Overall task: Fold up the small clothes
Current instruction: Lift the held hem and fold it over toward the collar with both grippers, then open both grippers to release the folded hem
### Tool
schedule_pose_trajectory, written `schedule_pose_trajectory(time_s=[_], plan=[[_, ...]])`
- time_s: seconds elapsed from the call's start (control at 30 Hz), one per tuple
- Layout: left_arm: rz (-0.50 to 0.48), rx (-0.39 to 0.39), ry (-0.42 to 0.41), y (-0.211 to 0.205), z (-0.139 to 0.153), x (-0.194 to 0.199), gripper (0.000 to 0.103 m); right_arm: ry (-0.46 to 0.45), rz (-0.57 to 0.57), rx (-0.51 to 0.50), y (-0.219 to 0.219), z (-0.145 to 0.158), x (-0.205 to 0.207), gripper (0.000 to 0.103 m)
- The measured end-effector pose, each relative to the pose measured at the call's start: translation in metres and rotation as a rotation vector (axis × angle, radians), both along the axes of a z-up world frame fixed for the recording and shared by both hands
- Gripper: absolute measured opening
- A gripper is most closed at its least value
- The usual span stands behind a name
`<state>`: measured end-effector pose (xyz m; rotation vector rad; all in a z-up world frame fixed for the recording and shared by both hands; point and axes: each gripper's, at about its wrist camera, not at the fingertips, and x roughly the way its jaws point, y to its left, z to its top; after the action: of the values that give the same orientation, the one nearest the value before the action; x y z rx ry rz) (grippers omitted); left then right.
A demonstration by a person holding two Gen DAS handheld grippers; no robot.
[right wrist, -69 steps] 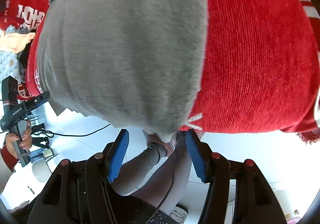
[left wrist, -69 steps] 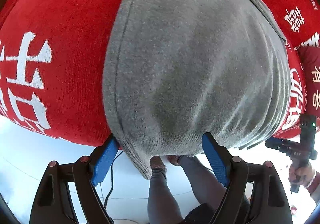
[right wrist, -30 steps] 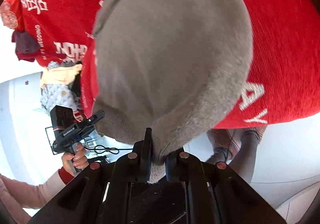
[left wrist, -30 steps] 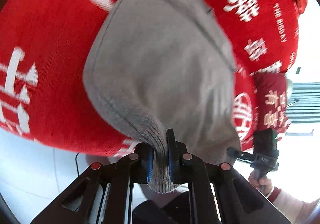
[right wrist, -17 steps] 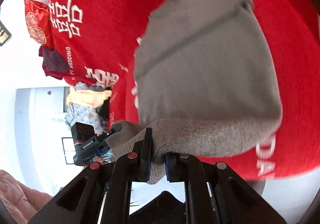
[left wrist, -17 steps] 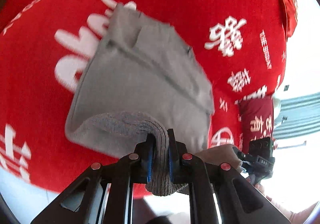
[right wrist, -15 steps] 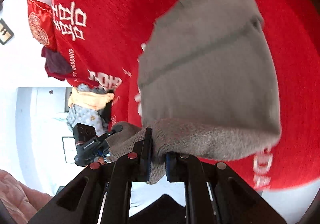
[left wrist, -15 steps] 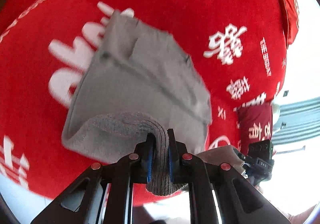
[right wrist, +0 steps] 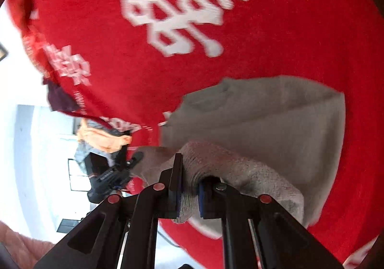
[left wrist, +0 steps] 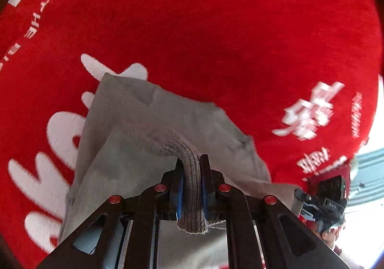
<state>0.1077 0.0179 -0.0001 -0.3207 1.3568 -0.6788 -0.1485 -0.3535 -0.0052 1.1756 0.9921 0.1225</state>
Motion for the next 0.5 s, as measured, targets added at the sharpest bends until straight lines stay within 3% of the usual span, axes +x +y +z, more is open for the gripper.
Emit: schedule_pose_trajectory(time_s=[0.2, 0.33, 0.37, 0.4, 0.43, 0.47, 0.5], plan=[[0.036, 0.106, 0.012, -0.014, -0.037, 0.023, 0.013, 0.126, -0.022, 0.061, -0.021, -0.073, 0.024, 0.012], [0.030, 0.160, 0.012, -0.021, -0.035, 0.032, 0.014, 0.141, -0.032, 0.066, -0.022, -0.080, 0.030, 0.018], [0.024, 0.176, 0.002, -0.022, -0.032, 0.033, 0.024, 0.129, -0.034, 0.068, -0.022, -0.076, 0.031, 0.028], [0.022, 0.195, -0.013, -0.025, -0.027, 0.034, 0.047, 0.109, -0.036, 0.071, -0.022, -0.071, 0.032, 0.035], [0.026, 0.210, -0.033, -0.025, -0.020, 0.035, 0.061, 0.098, -0.040, 0.071, -0.023, -0.066, 0.031, 0.049], [0.032, 0.222, -0.054, -0.024, -0.014, 0.035, 0.076, 0.083, -0.053, 0.064, -0.024, -0.059, 0.031, 0.056], [0.032, 0.230, -0.080, -0.023, -0.006, 0.034, 0.076, 0.069, -0.067, 0.053, -0.027, -0.052, 0.031, 0.057]])
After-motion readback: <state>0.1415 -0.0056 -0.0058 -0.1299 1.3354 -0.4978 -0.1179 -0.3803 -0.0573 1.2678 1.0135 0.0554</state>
